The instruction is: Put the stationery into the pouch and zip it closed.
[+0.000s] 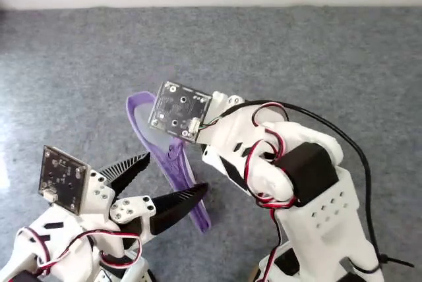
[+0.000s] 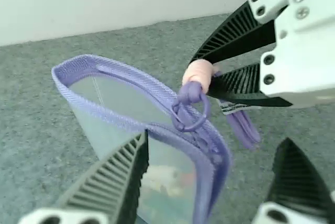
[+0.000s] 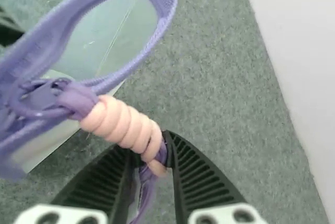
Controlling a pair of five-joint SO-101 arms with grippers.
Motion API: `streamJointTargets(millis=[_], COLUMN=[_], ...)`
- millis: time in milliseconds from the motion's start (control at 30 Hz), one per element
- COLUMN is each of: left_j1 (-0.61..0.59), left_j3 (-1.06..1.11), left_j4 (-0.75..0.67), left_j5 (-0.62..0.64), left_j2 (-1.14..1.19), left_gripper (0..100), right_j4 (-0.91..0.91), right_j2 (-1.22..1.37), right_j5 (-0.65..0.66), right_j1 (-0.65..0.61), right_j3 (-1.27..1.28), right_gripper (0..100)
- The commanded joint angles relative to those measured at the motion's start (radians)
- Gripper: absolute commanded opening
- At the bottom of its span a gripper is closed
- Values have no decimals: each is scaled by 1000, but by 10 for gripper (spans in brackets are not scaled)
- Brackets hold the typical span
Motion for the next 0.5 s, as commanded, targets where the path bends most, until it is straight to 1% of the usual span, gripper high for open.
streamJointTargets(millis=[0, 133, 233, 300, 467], left_j1=[-3, -14, -78, -115, -161], left_j3=[-15, 18, 56, 108, 183], left_j4=[5, 12, 9, 6, 6], left_j5=[32, 32, 28, 3, -14], left_j2=[14, 5, 12, 9, 5], left_gripper=[367, 367, 367, 367, 367], right_j4=[-25, 21, 84, 113, 193], right_j2=[1, -8, -1, -1, -5], right_j5=[-17, -20, -20, -20, -20], right_j1=[-5, -5, -5, -5, -2], right_j3=[-51, -84, -160, -193, -229], right_gripper=[9, 9, 9, 9, 9])
